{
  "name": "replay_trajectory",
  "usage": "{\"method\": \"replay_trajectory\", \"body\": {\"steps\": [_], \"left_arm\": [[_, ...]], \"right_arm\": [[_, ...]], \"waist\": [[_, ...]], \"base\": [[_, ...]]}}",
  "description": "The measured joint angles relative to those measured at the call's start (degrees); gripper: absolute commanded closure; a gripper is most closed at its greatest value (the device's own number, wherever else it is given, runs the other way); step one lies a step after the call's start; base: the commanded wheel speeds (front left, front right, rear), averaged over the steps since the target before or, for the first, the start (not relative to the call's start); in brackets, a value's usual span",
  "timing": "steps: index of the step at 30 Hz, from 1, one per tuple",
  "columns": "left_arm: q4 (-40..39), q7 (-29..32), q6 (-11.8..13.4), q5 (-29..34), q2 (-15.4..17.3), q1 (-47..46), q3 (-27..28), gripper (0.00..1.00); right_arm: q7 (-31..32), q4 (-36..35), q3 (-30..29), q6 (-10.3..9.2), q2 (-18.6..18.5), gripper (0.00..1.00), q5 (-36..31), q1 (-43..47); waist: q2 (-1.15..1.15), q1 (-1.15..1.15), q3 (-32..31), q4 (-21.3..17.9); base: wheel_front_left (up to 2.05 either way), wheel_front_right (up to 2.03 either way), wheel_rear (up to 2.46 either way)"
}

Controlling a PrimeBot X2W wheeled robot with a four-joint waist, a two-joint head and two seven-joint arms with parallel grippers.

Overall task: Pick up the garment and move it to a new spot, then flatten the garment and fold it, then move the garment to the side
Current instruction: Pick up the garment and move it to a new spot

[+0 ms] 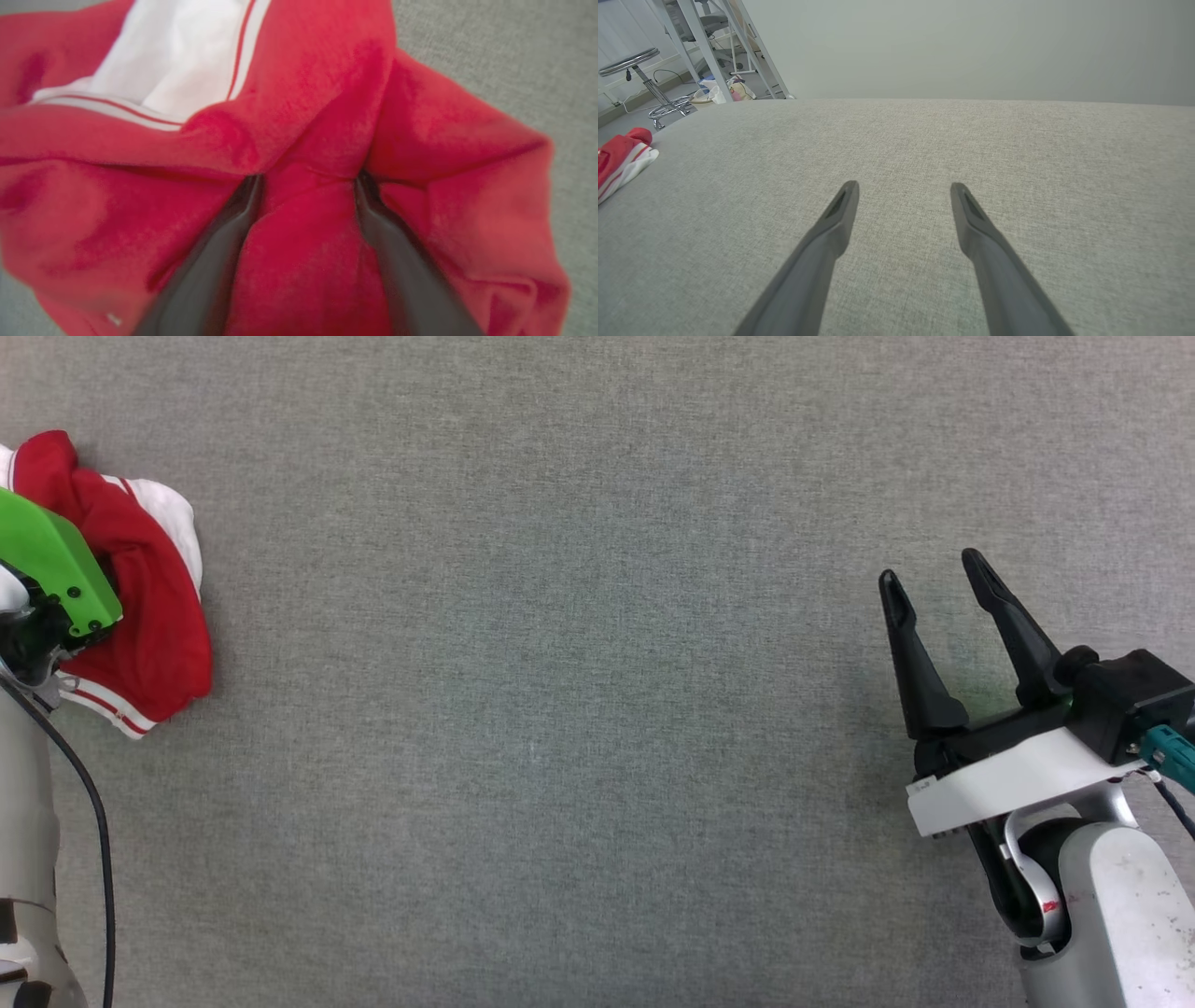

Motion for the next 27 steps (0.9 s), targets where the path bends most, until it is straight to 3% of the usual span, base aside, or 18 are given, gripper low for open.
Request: {"method": "replay_trajectory", "body": {"steps": [5,16,21,27], "left_arm": [[-0.3,-2.8,1.3,0.3,0.0,0.7,-0.4,1.0],[-4.4,-21.0,2.8,4.8,-0.6,4.1,-3.3,1.0],[-6.5,-27.3,1.6,6.0,-0.9,4.1,-5.0,1.0],[-10.3,-28.7,-0.1,6.1,-2.8,4.1,-7.5,1.0]], "right_arm": [[0.0,0.6,-0.4,0.0,0.1,0.0,0.0,0.0],[-0.3,2.2,-2.8,0.0,2.0,0.0,-0.4,1.9],[-0.3,2.8,-4.5,0.0,2.9,0.0,-1.0,3.9],[-0.1,3.1,-7.4,0.0,3.8,0.0,-1.7,6.4]], "waist": [[0.0,0.01,-1.1,-0.1],[-0.01,0.01,-8.7,1.4],[-0.01,0.0,-13.2,1.9],[-0.01,0.0,-18.2,1.7]], "base": [[0.0,0.0,0.0],[0.0,0.0,0.0],[0.0,0.0,0.0],[0.0,0.0,0.0]]}}
